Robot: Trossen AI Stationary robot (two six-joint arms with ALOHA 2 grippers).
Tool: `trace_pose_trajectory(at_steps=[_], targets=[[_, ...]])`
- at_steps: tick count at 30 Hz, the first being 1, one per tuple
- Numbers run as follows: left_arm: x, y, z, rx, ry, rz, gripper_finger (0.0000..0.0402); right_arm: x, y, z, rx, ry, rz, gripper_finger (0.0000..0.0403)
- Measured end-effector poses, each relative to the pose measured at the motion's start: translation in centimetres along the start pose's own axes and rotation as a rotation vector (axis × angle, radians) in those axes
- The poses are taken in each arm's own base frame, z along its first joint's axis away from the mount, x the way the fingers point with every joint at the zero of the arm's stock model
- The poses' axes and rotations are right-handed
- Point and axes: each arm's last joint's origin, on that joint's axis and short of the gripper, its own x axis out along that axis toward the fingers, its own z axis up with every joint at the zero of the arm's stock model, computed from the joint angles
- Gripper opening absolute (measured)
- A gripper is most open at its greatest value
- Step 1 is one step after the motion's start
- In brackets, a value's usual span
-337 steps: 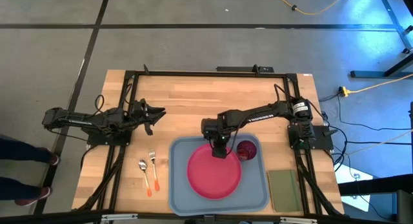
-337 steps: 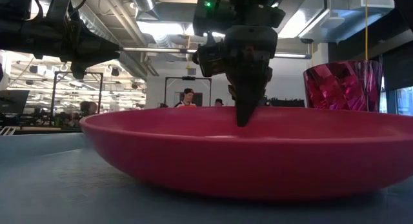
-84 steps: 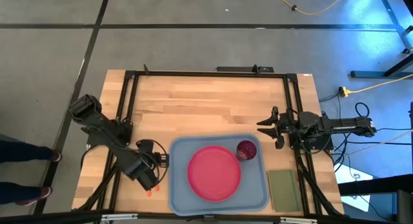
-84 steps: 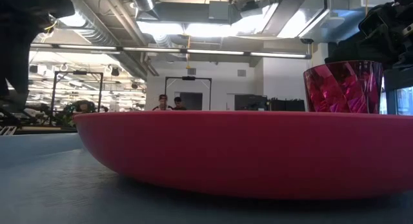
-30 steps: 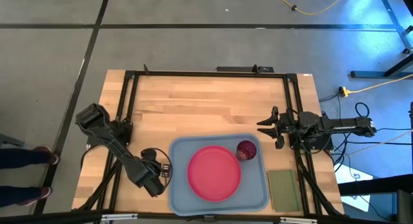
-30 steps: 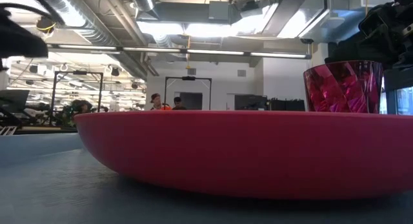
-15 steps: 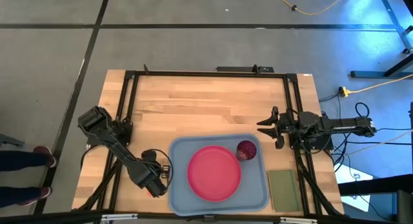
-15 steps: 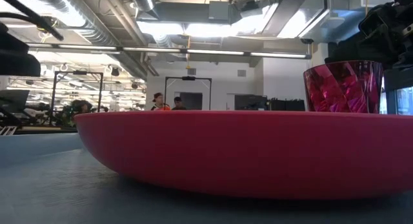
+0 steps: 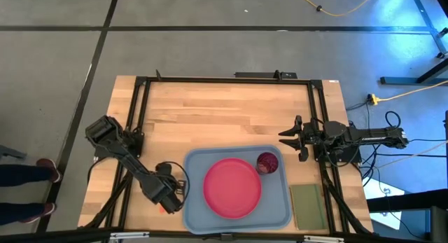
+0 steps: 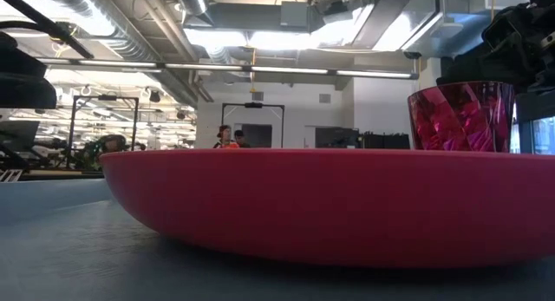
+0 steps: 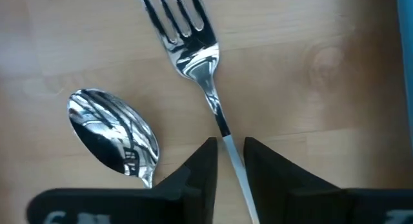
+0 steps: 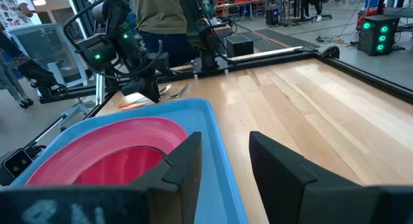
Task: Pick and place plate/cup/fork/spoon on tray
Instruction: Put the orange fork on the blue tray to the left side of the pink plate
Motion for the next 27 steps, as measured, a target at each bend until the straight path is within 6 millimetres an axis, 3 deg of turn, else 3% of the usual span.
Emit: trace_pose_trajectory(at_steps=[7, 21, 27], targets=[[0.1, -0.4, 0.4, 0.018, 0.007, 0.003, 0.0008, 0.0, 0.0, 0.0, 0.0, 0.0, 0.0, 0.0134], [-0.2, -0.3, 0.8, 0.005, -0.017, -0.015, 0.0004, 0.0, 0.0, 0.0, 0.0, 0.0, 0.0, 0.0134], [-1.3, -0.3, 1.4, -0.025, -0.033, -0.084, 0.0004, 0.0, 0.0, 0.0, 0.0, 0.0, 0.0, 0.0134]])
